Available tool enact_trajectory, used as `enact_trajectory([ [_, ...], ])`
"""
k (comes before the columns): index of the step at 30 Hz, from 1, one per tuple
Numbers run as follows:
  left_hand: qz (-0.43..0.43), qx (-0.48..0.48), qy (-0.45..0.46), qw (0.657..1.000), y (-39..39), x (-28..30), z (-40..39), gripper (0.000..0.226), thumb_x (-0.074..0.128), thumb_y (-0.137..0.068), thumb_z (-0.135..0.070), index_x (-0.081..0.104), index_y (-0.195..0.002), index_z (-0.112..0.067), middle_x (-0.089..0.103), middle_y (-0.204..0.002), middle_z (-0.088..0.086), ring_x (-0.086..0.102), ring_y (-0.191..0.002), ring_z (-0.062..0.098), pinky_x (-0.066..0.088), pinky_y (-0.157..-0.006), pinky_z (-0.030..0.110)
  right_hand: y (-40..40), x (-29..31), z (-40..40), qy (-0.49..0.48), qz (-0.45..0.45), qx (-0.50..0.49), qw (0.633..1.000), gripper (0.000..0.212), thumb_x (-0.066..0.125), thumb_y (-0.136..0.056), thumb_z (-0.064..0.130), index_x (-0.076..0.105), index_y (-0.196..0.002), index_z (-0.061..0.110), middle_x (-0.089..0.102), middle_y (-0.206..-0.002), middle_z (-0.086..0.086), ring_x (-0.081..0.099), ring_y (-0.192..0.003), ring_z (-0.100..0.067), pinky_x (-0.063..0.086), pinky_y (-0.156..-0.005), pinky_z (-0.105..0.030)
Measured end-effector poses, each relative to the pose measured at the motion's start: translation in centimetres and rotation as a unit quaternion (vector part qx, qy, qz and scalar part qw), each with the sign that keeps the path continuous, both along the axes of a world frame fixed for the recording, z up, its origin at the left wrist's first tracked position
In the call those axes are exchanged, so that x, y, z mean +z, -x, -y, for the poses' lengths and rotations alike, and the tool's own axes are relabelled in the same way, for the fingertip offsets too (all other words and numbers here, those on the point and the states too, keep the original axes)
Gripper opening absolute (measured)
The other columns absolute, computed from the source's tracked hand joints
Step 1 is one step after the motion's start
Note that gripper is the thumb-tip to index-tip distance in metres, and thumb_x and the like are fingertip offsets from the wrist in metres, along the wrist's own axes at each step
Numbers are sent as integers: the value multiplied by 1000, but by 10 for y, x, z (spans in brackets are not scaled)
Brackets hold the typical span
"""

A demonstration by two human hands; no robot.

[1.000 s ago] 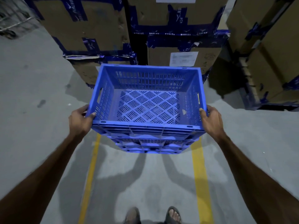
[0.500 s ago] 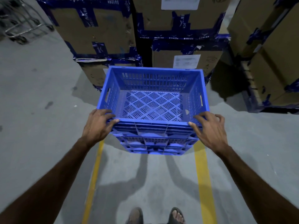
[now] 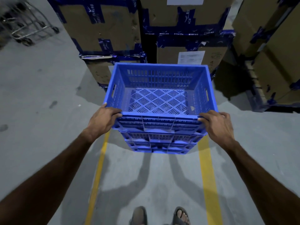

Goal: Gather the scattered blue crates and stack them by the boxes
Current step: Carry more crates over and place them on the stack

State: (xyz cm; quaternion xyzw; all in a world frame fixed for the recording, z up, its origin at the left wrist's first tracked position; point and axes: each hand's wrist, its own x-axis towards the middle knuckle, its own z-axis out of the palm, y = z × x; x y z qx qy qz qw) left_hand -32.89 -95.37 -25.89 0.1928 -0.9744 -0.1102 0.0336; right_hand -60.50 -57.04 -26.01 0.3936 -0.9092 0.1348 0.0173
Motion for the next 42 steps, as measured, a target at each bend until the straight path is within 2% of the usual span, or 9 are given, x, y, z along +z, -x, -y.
enact_trajectory([
  [4,-3,-9,-3,1000,3,0,-5,50,36,-104,-44,73,-120,-14,77,-115,9,69,-105,31,25,-121,44,6,-3,-3,-6,3,-3,1000,24,48,-105,34,72,-109,32,69,-103,5,67,-101,-21,40,-92,-43],
  [12,-9,-3,-18,1000,6,-1,-8,48,42,-102,-40,73,-122,-10,75,-120,12,69,-110,33,23,-123,47,11,-3,-5,-8,6,-1,1000,24,51,-104,34,73,-111,27,72,-107,0,68,-98,-25,45,-92,-46],
  [16,-29,-3,-26,999,8,-2,-11,37,50,-106,-32,74,-121,-9,76,-119,12,69,-109,34,23,-123,47,17,-3,-7,-19,8,0,1000,24,50,-104,36,72,-112,28,72,-106,0,68,-98,-26,47,-90,-45],
  [19,-20,-4,-30,999,11,-2,-14,42,47,-104,-36,74,-121,-9,76,-119,12,69,-109,33,22,-123,46,18,-2,-11,-19,6,0,1000,25,51,-104,35,73,-112,27,72,-106,-2,68,-97,-26,48,-90,-45],
  [23,-10,-10,-47,999,15,-4,-18,35,51,-106,-30,73,-123,-9,76,-120,12,68,-111,33,20,-124,46,19,-1,-16,-17,11,-2,1000,26,50,-104,34,72,-114,26,72,-108,-2,68,-98,-26,49,-91,-48],
  [31,-12,-3,-51,999,12,-7,-14,48,43,-101,-39,74,-123,-9,75,-122,12,69,-112,33,24,-125,51,16,2,-11,-7,7,-4,1000,22,56,-102,28,75,-112,21,72,-103,-7,68,-93,-33,48,-80,-41],
  [35,-4,3,-59,998,13,-6,-14,49,43,-100,-39,74,-124,-8,74,-124,12,68,-114,32,22,-126,51,15,3,-9,-10,17,-7,1000,23,56,-102,28,75,-112,20,71,-103,-8,67,-93,-34,50,-79,-41],
  [39,-16,15,-64,998,14,-4,-14,38,51,-103,-32,75,-123,-11,75,-124,10,68,-116,31,17,-127,49,15,5,-9,-17,27,-10,999,27,56,-102,30,75,-117,19,70,-106,-9,67,-96,-36,50,-79,-42],
  [42,-11,24,-65,998,14,-2,-14,47,45,-99,-39,75,-123,-12,75,-123,7,68,-116,30,13,-126,46,16,6,-9,-22,42,-12,999,29,54,-103,34,74,-119,21,70,-109,-7,67,-97,-34,50,-80,-41],
])
